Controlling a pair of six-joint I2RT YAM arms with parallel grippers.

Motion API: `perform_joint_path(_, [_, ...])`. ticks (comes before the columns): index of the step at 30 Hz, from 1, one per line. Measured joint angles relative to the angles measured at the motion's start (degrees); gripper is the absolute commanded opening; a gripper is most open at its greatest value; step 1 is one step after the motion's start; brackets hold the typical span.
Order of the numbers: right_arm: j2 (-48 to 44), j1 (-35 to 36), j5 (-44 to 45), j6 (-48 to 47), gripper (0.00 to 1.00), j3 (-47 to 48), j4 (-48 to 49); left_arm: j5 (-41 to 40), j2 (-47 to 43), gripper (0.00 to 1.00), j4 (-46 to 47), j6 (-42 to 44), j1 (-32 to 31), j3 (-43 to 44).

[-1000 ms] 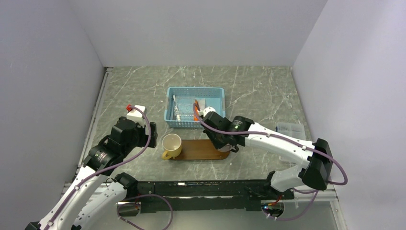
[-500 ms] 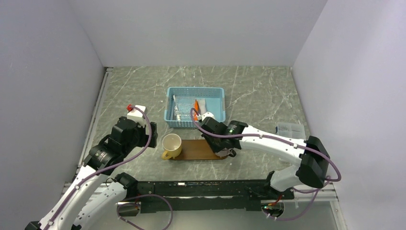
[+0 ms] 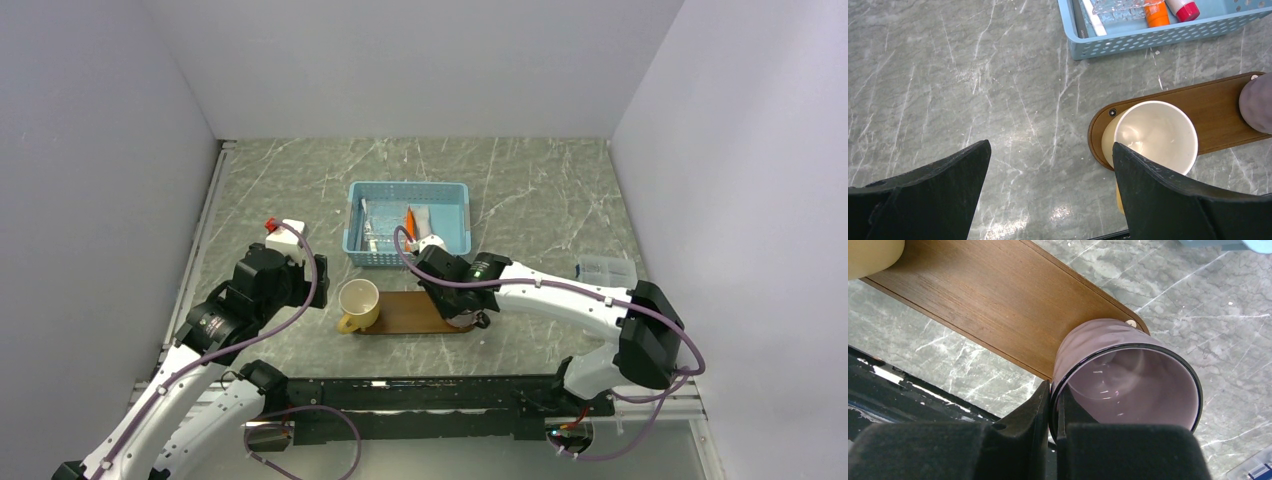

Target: Prepare toiletry sets of a toothbrush and toothpaste on the tray

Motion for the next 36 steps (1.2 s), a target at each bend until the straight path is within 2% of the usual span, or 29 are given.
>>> perform_joint_path(16, [0.0, 0.0, 0.2, 1.2, 0.00, -1.3, 0.7, 0.0, 0.0, 0.98, 0.0, 0.0, 0.0, 0.0])
perform_joint_path(17, [0.0, 0.0, 0.3, 1.3, 0.02, -1.3, 0.7, 0.0, 0.0, 0.98, 0.0, 0.0, 0.0, 0.0])
perform_joint_path(22, [0.0, 0.0, 0.6, 1.7, 0.25, -1.4, 0.8, 0.0, 0.0, 0.98, 0.0, 0.0, 0.1, 0.0])
perform_joint_path(26, [0.0, 0.0, 1.2, 2.0, 0.33, -1.4, 1.0, 0.0, 0.0, 0.98, 0.0, 0.0, 0.1, 0.0])
perform_joint_path(36, [-0.2, 0.2, 3.9, 2.6, 0.42, 0.3, -0.5, 0.0, 0.2, 0.98, 0.0, 0.0, 0.1, 0.0])
